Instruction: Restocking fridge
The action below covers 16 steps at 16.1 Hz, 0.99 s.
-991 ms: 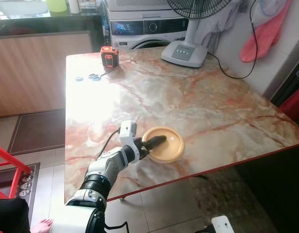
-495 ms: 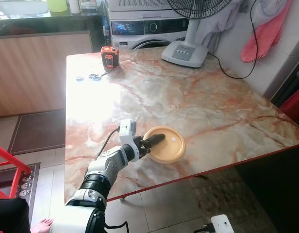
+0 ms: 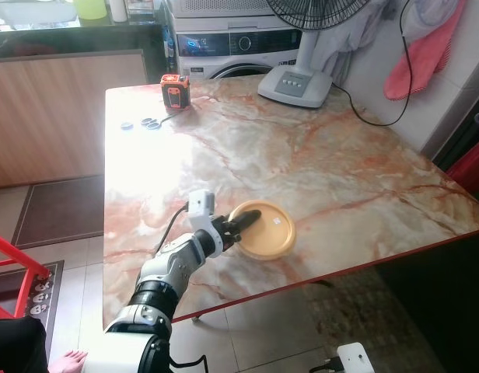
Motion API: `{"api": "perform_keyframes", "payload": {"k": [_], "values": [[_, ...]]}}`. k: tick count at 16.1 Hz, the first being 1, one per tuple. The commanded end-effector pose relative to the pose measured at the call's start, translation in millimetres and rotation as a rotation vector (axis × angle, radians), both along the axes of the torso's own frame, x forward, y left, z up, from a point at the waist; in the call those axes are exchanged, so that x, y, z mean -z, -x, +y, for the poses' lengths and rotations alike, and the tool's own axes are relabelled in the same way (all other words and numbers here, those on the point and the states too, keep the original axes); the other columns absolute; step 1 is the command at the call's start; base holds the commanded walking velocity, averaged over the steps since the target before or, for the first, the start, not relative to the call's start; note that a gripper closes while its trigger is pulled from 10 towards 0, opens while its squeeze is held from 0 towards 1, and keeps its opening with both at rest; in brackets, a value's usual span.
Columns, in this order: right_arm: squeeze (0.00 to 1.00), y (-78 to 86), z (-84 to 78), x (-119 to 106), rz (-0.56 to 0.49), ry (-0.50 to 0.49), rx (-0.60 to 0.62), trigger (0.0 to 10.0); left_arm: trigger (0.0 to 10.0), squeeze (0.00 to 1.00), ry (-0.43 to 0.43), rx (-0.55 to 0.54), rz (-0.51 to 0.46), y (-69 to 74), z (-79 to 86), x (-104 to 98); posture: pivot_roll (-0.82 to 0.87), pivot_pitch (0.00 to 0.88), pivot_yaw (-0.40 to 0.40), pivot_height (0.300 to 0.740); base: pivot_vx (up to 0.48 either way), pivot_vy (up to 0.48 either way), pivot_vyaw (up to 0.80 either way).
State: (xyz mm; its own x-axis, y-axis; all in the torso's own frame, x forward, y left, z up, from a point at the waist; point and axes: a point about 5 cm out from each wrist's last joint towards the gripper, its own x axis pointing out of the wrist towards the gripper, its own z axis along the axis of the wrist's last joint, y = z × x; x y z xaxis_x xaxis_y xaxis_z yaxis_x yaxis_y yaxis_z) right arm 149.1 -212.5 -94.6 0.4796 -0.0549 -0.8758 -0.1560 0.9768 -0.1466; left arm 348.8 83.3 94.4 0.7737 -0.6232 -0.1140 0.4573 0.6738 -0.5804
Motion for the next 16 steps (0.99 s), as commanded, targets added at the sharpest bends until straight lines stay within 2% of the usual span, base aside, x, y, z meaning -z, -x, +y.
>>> {"api": "perform_keyframes", "payload": {"k": [1, 4, 5, 6, 9, 11, 12, 15, 16], "values": [[0.00, 1.6, -0.3, 0.7, 0.006, 0.005, 0.003, 10.0, 0.0, 0.00, -0.002, -0.019, -0.002, 1.7, 2.4, 1.8, -0.11, 0.000, -0.063, 0.740, 0.000, 0.000, 0.00], [0.00, 1.8, -0.2, 0.8, 0.006, 0.005, 0.005, 10.0, 0.0, 0.00, 0.080, -0.019, -0.022, 3.6, 2.2, -3.2, -0.11, 0.000, -0.062, 0.740, 0.000, 0.000, 0.00], [0.00, 2.6, -0.5, 1.0, 0.008, 0.007, 0.006, 10.0, 0.0, 0.00, 0.153, 0.012, -0.042, 9.2, 0.5, -6.8, -0.11, 0.000, -0.061, 0.740, 0.000, 0.000, 0.00], [0.00, 3.3, -1.0, 1.2, 0.010, 0.010, 0.005, 10.0, 0.0, 0.00, 0.189, 0.049, -0.060, 15.4, -2.2, -8.3, -0.10, 0.000, -0.061, 0.740, 0.000, 0.000, 0.00], [0.00, 4.7, -1.5, 1.6, 0.014, 0.014, 0.006, 10.0, 0.0, 0.00, 0.219, 0.188, -0.081, 34.8, -15.9, -10.0, -0.10, 0.000, -0.056, 0.740, 0.000, 0.000, 0.00], [0.00, 5.1, -1.5, 1.8, 0.014, 0.015, 0.008, 10.0, 7.6, 0.00, 0.246, 0.287, -0.091, 49.4, -24.5, -13.0, -0.10, 0.000, -0.054, 0.740, 0.000, 0.000, 0.00], [0.00, 5.1, -1.4, 1.8, 0.014, 0.015, 0.008, 10.0, 10.0, 0.00, 0.251, 0.322, -0.094, 55.1, -26.9, -13.8, -0.10, 0.000, -0.053, 0.740, 0.000, 0.000, 0.00], [0.00, 5.9, -1.4, 2.1, 0.014, 0.021, 0.005, 10.0, 10.0, 0.00, 0.273, 0.388, -0.109, 69.5, -27.6, -18.8, -0.10, 0.000, -0.049, 0.740, 0.000, 0.000, 0.00], [0.00, 6.5, -1.3, 2.3, 0.015, 0.023, 0.005, 10.0, 10.0, 0.00, 0.255, 0.386, -0.122, 73.6, -25.4, -20.2, -0.10, 0.000, -0.047, 0.740, 0.000, 0.000, 0.00]]}}
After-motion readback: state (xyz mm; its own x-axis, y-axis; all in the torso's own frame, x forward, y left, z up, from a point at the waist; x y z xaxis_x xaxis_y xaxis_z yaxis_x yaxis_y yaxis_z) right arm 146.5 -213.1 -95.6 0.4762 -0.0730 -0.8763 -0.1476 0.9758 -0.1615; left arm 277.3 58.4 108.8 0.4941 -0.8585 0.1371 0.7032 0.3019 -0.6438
